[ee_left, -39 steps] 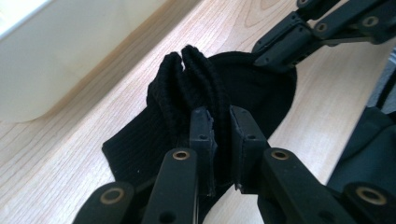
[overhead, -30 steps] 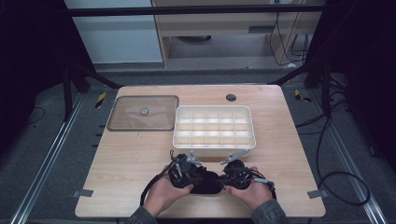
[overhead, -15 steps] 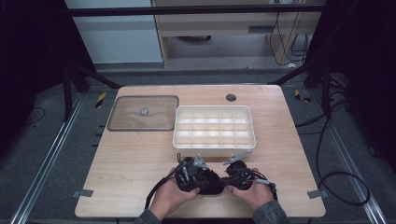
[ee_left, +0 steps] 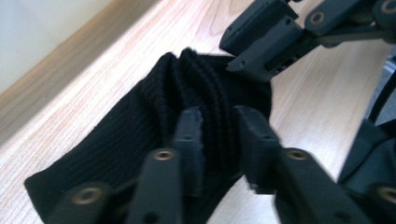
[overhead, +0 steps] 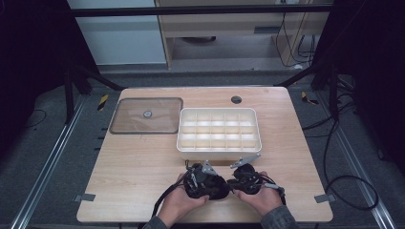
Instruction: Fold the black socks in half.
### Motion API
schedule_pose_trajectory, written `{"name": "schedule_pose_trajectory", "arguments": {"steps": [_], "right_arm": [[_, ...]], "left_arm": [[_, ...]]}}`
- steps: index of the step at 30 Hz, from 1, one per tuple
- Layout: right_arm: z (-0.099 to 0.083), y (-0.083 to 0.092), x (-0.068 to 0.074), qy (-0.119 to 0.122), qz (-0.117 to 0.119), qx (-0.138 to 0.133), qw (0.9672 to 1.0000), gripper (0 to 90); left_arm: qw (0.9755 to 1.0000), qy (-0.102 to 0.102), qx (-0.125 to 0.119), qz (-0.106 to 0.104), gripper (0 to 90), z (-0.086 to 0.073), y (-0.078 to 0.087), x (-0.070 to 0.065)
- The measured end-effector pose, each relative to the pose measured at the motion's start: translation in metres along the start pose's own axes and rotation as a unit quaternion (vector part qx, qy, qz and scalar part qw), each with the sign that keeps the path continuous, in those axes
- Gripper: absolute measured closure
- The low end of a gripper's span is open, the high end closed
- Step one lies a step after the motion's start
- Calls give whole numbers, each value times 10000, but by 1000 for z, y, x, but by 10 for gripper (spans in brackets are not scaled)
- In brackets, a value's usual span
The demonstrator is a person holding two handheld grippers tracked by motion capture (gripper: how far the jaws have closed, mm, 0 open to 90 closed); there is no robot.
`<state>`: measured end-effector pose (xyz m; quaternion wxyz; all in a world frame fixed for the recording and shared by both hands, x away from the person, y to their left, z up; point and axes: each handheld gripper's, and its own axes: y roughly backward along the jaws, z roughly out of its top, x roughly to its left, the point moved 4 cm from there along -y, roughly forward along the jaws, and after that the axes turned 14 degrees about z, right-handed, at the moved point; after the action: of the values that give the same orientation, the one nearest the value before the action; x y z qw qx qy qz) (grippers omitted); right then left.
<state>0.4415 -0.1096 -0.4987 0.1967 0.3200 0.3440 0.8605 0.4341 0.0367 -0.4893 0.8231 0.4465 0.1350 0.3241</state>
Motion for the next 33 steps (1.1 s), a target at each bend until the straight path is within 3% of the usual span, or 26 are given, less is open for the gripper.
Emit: {"name": "schedule_pose_trajectory", "arguments": {"steps": [4,9,13,14,16,18,20,24,28,33], "right_arm": [[-1,11,1,-7,-97,-61,9999,673],[1,26,-1,6,-260,-178,9995,637],[6,33,1,10,-353,-316,9989,598],[8,34,3,14,-371,-323,9988,585],[11,35,6,50,-418,-343,9985,546],[15,34,10,92,-455,-321,9984,522],[17,34,12,109,-458,-331,9983,512],[30,26,20,206,-562,-277,9978,512],[38,12,29,276,-597,-140,9977,543],[43,-1,25,148,-652,-52,9977,571]], "left_arm": [[9999,2,-169,3,590,5,13,-3],[9994,-44,-342,51,563,13,36,-4],[9983,-157,-374,416,514,15,47,7],[9978,-112,-375,542,499,13,49,15],[9974,-63,-365,611,468,12,50,20],[9961,-51,-333,815,430,8,52,30],[9955,-8,-353,881,416,7,53,34],[9945,96,-359,976,307,1,58,43],[9925,154,-369,1154,314,-9,63,51],[9923,293,-306,1167,328,-20,60,56]]}}
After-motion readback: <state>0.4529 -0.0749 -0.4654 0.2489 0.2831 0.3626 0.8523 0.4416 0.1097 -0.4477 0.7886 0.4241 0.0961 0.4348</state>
